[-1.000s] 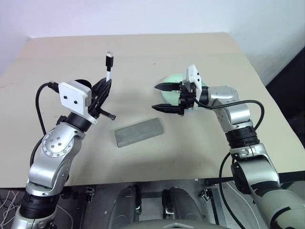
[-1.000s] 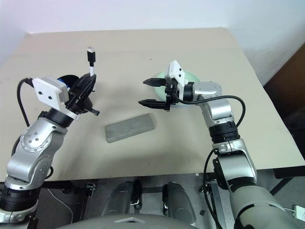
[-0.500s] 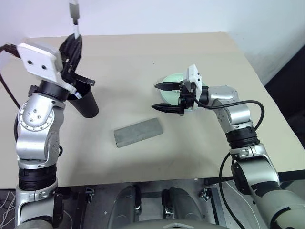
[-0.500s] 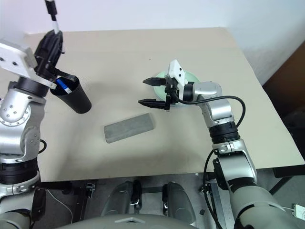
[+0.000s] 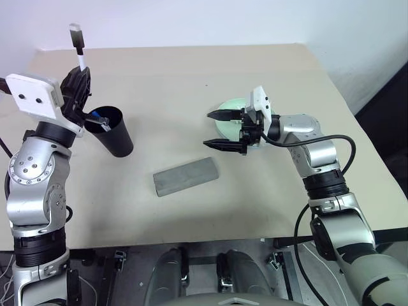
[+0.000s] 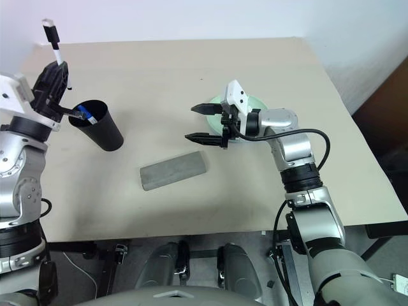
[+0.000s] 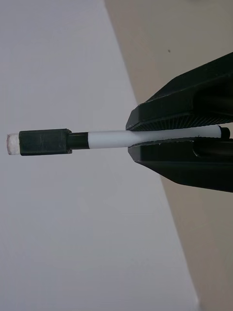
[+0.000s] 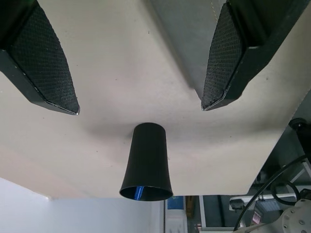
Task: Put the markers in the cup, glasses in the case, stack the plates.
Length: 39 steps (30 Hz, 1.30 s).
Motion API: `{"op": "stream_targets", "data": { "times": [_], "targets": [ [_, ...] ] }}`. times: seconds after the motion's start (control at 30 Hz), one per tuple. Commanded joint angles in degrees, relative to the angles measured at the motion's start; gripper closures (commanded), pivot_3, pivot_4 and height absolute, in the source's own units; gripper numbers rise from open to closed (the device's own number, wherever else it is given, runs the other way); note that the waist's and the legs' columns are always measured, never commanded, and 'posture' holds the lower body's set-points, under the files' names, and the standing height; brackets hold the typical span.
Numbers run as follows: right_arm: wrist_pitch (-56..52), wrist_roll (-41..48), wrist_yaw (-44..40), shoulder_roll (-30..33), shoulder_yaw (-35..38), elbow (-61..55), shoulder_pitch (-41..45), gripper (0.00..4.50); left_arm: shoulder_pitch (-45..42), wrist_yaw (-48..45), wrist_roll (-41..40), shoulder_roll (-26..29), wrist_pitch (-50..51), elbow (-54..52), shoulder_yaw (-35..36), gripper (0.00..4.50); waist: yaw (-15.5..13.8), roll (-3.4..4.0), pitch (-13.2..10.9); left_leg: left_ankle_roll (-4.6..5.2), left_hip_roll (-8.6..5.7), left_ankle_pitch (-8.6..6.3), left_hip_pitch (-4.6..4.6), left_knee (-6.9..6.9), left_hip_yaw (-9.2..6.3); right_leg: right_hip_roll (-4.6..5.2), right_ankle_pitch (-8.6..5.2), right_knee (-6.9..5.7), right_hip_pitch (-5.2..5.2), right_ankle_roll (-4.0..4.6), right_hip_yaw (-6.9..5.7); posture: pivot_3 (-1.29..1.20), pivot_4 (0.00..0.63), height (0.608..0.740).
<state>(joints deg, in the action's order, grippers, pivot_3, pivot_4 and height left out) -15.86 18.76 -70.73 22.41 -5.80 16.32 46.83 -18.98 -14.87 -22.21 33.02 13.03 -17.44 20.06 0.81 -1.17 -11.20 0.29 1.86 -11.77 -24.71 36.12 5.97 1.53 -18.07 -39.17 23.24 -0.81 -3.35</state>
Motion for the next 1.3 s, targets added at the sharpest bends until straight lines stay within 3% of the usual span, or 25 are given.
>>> {"op": "stream_targets", "data": {
  "times": [0.03, 0.43, 1.3],
  "targets": [
    [1.0, 0.4, -0.2, 0.6, 0.3, -1.7, 0.0, 0.26, 0.6, -0.6, 0.5, -0.3, -1.4, -0.5, 1.4, 4.47, 0.0, 0.00, 0.0, 0.00, 0.00, 0.00, 0.00, 0.00, 0.00, 0.00, 0.00, 0.00, 0.00, 0.00, 0.00, 0.00, 0.150, 0.715],
    [1.7, -0.3, 0.0, 0.7, -0.1, -1.6, -0.1, 0.26, 2.0, -2.4, 1.3, -1.7, -5.7, 7.8, 3.1, 4.47, 0.0, -0.01, 0.0, 0.00, 0.00, 0.00, 0.00, 0.00, 0.00, 0.00, 0.00, -0.01, 0.01, 0.00, 0.00, 0.00, 0.150, 0.715],
    [2.3, -0.4, 1.3, 1.2, -0.1, -2.0, -0.6, 0.26, 4.1, -4.1, 1.0, -4.0, -5.3, 8.3, 1.9, 4.47, 0.0, -0.02, 0.0, 0.01, 0.01, 0.00, 0.01, 0.02, 0.00, 0.00, 0.00, -0.03, 0.00, 0.00, 0.00, 0.00, 0.150, 0.715]
  ]
}}
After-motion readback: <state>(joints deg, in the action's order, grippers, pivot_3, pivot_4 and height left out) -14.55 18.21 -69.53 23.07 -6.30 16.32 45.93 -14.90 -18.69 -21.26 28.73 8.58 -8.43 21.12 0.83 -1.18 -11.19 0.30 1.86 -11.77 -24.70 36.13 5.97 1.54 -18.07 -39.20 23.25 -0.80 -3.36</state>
